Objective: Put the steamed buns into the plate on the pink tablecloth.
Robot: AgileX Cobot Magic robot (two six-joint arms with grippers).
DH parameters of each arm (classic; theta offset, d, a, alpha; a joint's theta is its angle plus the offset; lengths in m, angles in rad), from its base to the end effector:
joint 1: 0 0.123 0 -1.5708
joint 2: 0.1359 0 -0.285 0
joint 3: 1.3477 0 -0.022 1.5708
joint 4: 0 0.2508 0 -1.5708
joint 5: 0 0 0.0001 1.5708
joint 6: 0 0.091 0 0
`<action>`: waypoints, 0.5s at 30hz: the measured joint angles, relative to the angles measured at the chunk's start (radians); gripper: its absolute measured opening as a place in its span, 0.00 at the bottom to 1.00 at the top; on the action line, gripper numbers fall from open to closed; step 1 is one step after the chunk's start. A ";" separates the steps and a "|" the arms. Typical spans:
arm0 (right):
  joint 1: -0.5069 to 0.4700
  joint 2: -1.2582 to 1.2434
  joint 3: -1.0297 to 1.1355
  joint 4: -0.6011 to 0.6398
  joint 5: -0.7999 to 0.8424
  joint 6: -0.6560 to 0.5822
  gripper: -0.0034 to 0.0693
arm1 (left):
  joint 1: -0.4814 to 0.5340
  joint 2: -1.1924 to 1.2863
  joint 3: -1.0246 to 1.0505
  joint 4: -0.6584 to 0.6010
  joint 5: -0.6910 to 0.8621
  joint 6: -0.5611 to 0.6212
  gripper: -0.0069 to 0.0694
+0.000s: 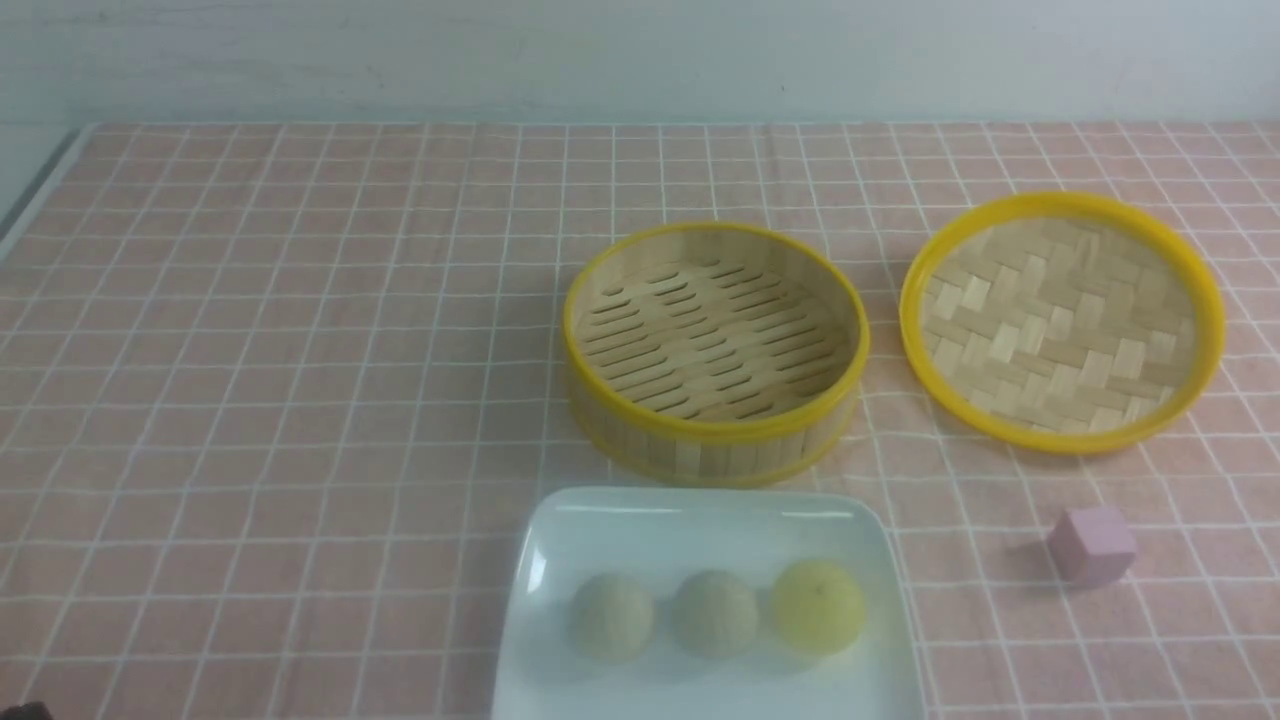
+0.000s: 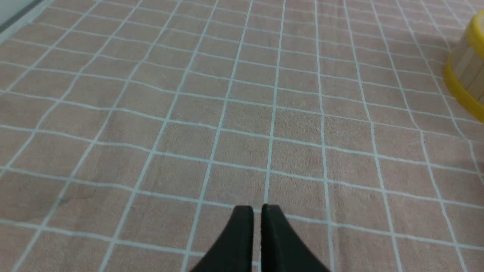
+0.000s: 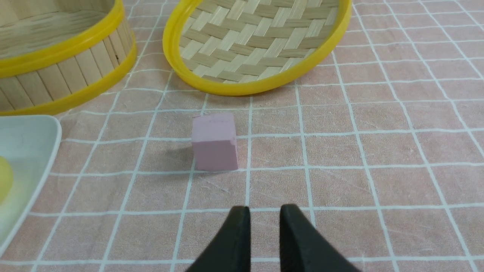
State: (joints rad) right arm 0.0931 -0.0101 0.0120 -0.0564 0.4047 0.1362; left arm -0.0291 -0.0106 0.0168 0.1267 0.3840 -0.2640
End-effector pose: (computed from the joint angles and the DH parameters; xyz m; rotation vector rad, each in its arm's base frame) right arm 0.0516 0.0028 0.1734 0.0069 1.8908 0.1002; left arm 0.0523 0.0028 0.1739 -0.1423 1.8660 -0.0768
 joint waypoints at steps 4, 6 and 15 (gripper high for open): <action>0.000 0.000 0.000 0.000 0.000 0.000 0.20 | 0.000 0.000 0.001 0.005 -0.004 0.000 0.17; 0.000 0.000 0.000 0.000 0.000 0.000 0.20 | 0.000 0.000 0.002 0.007 -0.007 0.000 0.17; 0.000 0.000 0.000 0.000 0.000 0.000 0.22 | 0.000 0.000 0.002 0.008 -0.007 0.000 0.18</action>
State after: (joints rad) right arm 0.0931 -0.0101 0.0120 -0.0564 0.4047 0.1362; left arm -0.0291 -0.0107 0.0184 0.1345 0.3767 -0.2640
